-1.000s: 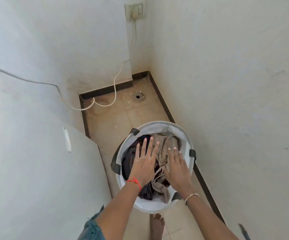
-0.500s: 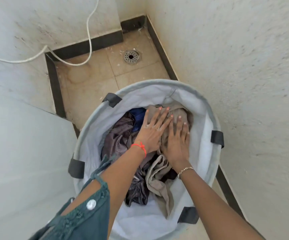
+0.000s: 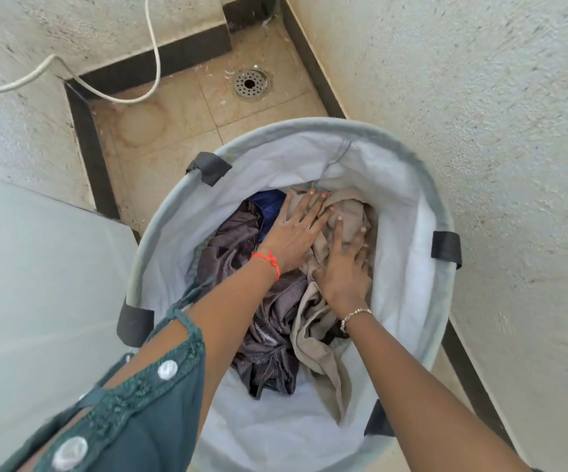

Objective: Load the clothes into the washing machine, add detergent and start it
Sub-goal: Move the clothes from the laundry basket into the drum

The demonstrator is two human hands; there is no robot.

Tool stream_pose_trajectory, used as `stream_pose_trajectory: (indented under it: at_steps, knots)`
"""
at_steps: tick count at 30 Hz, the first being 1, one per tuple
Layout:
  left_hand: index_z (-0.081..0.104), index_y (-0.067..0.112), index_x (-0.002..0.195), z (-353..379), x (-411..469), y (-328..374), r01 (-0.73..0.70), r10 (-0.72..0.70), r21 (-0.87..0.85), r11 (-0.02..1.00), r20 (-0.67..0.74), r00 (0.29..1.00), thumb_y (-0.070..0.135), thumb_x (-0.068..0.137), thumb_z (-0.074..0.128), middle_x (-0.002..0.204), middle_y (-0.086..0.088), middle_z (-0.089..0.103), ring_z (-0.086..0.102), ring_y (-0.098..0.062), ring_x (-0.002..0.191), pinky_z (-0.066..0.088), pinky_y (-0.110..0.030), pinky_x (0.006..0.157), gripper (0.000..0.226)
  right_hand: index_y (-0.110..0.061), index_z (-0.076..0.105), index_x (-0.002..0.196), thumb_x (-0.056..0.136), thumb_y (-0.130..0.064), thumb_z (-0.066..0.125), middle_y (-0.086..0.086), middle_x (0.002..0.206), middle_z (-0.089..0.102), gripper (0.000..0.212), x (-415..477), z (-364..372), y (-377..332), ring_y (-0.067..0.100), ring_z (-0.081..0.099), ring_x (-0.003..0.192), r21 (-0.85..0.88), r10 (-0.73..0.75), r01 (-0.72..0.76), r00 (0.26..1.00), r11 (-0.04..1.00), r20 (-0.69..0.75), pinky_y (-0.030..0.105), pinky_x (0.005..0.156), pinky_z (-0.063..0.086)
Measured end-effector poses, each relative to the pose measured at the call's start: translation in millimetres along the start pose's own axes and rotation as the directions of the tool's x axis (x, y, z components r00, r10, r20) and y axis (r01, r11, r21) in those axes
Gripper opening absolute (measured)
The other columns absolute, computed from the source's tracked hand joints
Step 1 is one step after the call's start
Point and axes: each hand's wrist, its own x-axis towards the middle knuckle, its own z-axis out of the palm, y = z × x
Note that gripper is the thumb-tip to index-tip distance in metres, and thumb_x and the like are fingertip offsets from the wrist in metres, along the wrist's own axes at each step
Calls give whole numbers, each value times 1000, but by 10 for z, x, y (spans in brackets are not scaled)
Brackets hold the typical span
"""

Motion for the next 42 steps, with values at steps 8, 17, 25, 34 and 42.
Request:
stream_pose_trajectory:
  at_steps: [8, 17, 25, 34, 42]
  knots:
    - [54, 6, 129, 65, -321, 79, -68, 114, 138, 988, -363, 925, 8, 86, 30, 140, -11, 48, 47, -19, 129, 33, -31, 108, 49, -6, -8, 147, 84, 8, 51, 26, 153, 8, 87, -260, -58, -41, 35, 25, 139, -39, -113, 110, 990, 993, -88, 40, 107, 37]
    - [20, -3, 145, -1481, -1219, 31, 76, -59, 33, 997, -354, 933, 2, 91, 17, 154, -24, 12, 6, -34, 144, 10, -40, 119, 54, 5, 44, 134, 58, 13, 76, 31, 127, 53, 83, -1349, -1356, -491, 37, 66, 98, -15, -228, 233, 937, 972, -264, 36, 68, 59]
    - [37, 1, 138, -3981, -2304, -357, 124, -190, -149, 981, -614, 766, 6, 73, 67, 151, -16, 29, 27, -26, 141, 26, -34, 115, 72, -4, 27, 144, 68, 19, 62, 24, 141, 43, 86, -2784, -3388, -1321, 37, 55, 118, -41, -320, 336, 845, 941, -428, 33, 62, 54]
    - [32, -2, 142, -6339, -4809, -1008, 79, -285, -275, 958, -901, 327, -3, 83, 46, 153, -15, 23, 16, -22, 144, 23, -35, 117, 60, -7, 44, 137, 58, 16, 65, 19, 131, 55, 84, -5084, -5245, -2703, 39, 68, 77, -308, -582, 630, 286, 712, -761, 24, 52, 28]
    - [29, -1, 143, -6379, -6835, -1571, 397, -382, -294, 870, -909, 164, -7, 83, 54, 153, -15, 23, 14, -21, 144, 12, -32, 119, 65, -12, 37, 142, 64, 18, 50, 12, 134, 54, 84, -6380, -5020, -4056, 30, 63, 69, -316, -746, 896, 26, 313, -665, 25, 46, 26]
